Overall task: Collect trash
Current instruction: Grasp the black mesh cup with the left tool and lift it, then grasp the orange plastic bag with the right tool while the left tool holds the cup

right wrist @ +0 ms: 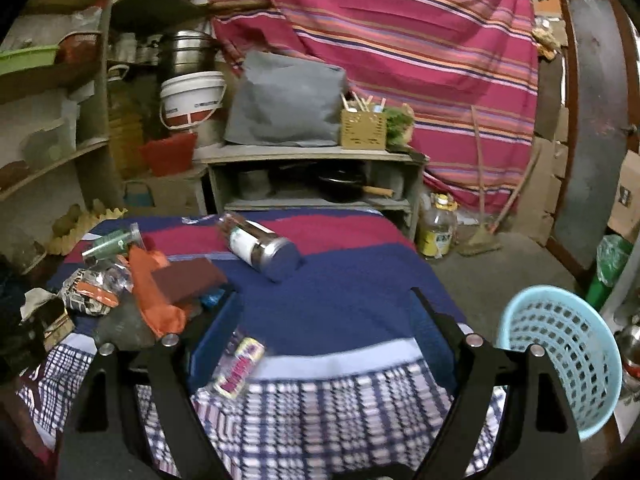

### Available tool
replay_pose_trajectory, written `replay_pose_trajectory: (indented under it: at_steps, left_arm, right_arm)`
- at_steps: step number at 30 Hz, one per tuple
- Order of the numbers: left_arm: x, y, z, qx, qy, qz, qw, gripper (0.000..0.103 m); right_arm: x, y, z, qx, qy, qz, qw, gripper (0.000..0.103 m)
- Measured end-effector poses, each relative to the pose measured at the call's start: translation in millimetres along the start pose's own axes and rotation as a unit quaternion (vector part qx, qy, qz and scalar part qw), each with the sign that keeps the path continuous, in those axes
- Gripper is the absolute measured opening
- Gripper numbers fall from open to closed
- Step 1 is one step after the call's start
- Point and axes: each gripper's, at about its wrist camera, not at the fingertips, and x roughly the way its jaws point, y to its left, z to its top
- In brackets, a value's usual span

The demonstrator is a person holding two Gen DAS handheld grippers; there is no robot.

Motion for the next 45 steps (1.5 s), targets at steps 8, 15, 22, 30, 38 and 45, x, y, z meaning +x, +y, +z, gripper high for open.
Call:
replay_pose_trajectory:
  at_steps: [8, 15, 22, 30, 38, 45]
  left_arm:
    - [26.2, -16.1, -10.0, 0.011, 0.046, -0.027, 0.9985, 0.097]
    - [52.4, -53.7, -18.5, 0.027, 0.079, -0.049, 0.9953, 0.097]
    - [65.2, -71.8, -20.6, 0.041, 0.091, -0.046, 0.9939, 0.097]
    - [74.4, -55.5, -17.1, 0.022, 0.117, -0.063, 0.9910, 0.090]
    - [50.3, -19.4, -4.1, 0.017, 0.101, -0.038, 0.9940, 0.090]
    - [30.9, 30.8, 11.0, 0.003, 0.058, 0.032, 0.9978, 0.090]
  right_arm:
    - [35.8, -9.2, -17.5, 0.036, 0.040, 0.003, 0.999, 0.083]
    - [45.2, -17.6, -24.4, 0.033, 0.047, -0.020, 0.998, 0.083]
    - [48.1, -12.8, -22.8, 0.026, 0.048, -0.017, 0.998, 0.083]
    - [47.8, -4.1, -20.9, 0.014, 0.045, -0.015, 0.999, 0.083]
    - [42.1, 22.9, -19.6, -0.014, 0.037, 0.008, 0.999, 0.083]
    - [43.5, 56.6, -28.3, -0.031, 0.051, 0.040, 0.997, 0.083]
